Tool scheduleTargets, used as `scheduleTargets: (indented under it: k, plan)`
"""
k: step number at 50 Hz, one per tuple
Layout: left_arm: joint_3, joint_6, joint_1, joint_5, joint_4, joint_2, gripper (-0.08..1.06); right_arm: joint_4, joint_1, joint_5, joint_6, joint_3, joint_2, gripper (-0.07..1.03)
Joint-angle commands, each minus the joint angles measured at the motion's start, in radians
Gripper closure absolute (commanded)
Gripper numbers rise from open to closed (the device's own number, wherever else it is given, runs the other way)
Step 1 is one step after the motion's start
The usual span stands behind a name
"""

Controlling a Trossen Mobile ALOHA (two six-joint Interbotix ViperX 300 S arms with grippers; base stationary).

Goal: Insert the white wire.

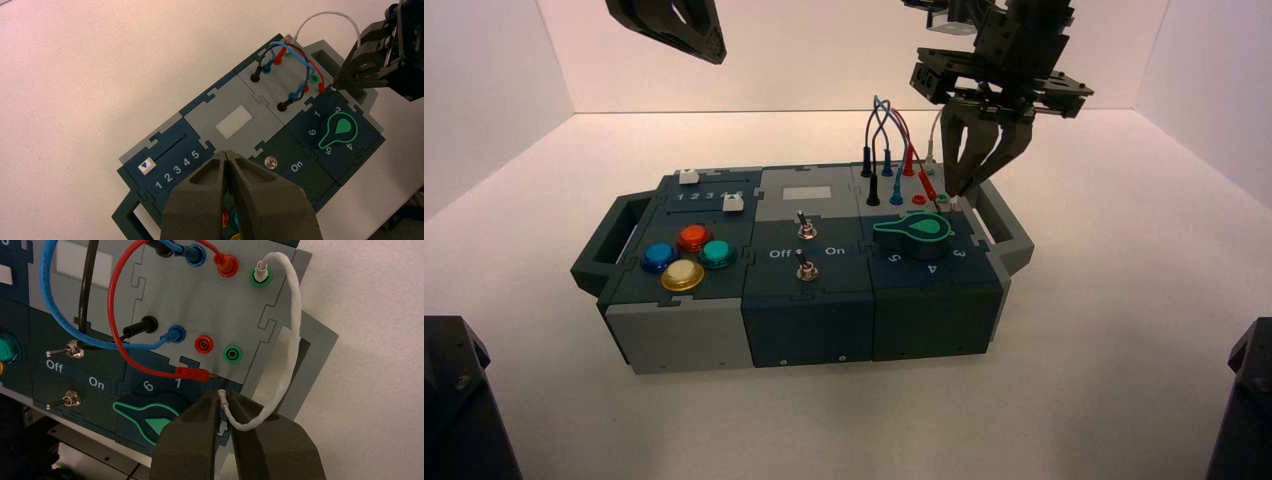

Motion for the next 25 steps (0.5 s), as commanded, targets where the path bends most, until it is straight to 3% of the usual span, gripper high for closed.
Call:
scheduleTargets:
  k: [1, 12, 25]
  plan:
    - [-0.037, 0.006, -0.003, -0.005, 0.003, -0.009, 1.0, -0.025, 0.002, -0.006, 0.009, -0.021, -0.038, 0.98]
    - [-0.038, 0.005, -0.003, 0.0, 0.002, -0.005, 1.0, -0.067, 0.002, -0.035, 0.02, -0.025, -0.086, 0.98]
    - [-0.04, 0.002, -0.003, 0.015, -0.006, 0.026, 1.0, -0.069, 0.006, -0.135, 0.017, 0.008, -0.092, 0.98]
